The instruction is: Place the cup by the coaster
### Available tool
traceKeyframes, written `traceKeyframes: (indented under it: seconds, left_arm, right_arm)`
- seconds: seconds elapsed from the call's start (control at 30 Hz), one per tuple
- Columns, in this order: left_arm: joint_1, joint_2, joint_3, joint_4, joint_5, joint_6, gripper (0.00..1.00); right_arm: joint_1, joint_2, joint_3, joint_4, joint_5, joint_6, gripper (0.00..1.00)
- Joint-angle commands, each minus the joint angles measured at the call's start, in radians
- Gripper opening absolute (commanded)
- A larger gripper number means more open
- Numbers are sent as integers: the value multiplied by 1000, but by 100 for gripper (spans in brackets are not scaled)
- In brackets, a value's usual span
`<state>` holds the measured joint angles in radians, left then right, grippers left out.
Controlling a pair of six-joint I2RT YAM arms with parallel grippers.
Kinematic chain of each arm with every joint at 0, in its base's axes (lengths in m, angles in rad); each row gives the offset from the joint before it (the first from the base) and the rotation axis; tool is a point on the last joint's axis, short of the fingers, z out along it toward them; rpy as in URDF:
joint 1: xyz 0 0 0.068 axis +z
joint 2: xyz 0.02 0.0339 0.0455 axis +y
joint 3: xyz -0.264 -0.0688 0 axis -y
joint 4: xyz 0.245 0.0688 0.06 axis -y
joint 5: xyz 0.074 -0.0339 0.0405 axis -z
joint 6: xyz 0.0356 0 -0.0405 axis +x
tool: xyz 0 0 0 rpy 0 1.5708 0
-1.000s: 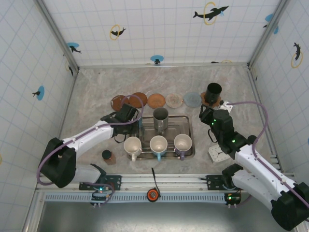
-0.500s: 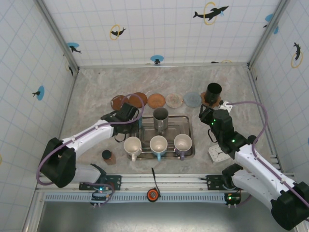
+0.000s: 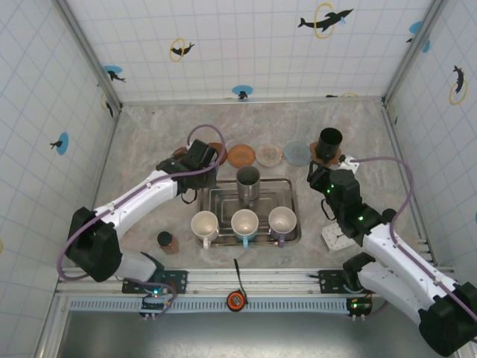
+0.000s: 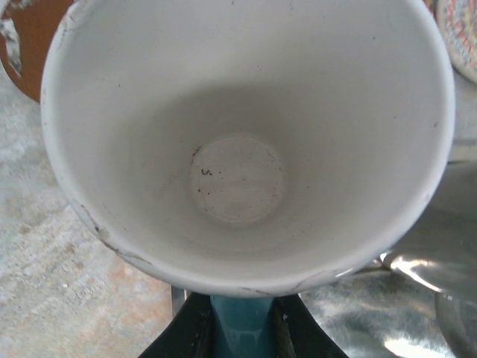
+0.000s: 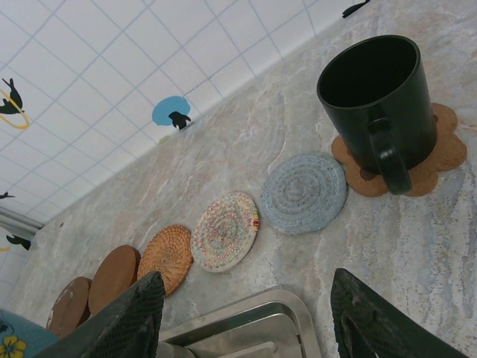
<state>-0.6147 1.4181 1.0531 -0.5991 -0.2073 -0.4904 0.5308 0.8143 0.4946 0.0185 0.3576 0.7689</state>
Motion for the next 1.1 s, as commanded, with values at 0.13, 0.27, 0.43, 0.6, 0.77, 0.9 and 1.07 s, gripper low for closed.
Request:
traceKeyframes:
  seconds: [0.13, 0.27, 0.43, 0.6, 0.77, 0.9, 1.07]
  left_arm:
    - [6, 52, 137, -7, -113, 65, 0]
    - [40, 84, 190, 6, -99, 82, 0]
    - [121, 113, 219, 41, -43, 95, 0]
    - [192, 140, 218, 83, -27, 104, 0]
    - [225, 172, 234, 99, -61, 115, 0]
    - [252, 183, 221, 140, -50, 118, 0]
    - [279, 206, 201, 170, -35, 118, 0]
  right_arm:
    - [-11, -50, -40, 31, -3, -2, 61]
    - [-28, -63, -49, 31, -18, 0, 61]
    - [-52, -80, -63, 32, -42, 4, 60]
    - [-69, -84, -72, 34, -51, 6, 60]
    - [-78, -77, -76, 40, -60, 6, 60]
    - [-83, -61, -76, 47, -66, 7, 60]
    - [-84, -37, -74, 58, -74, 6, 59]
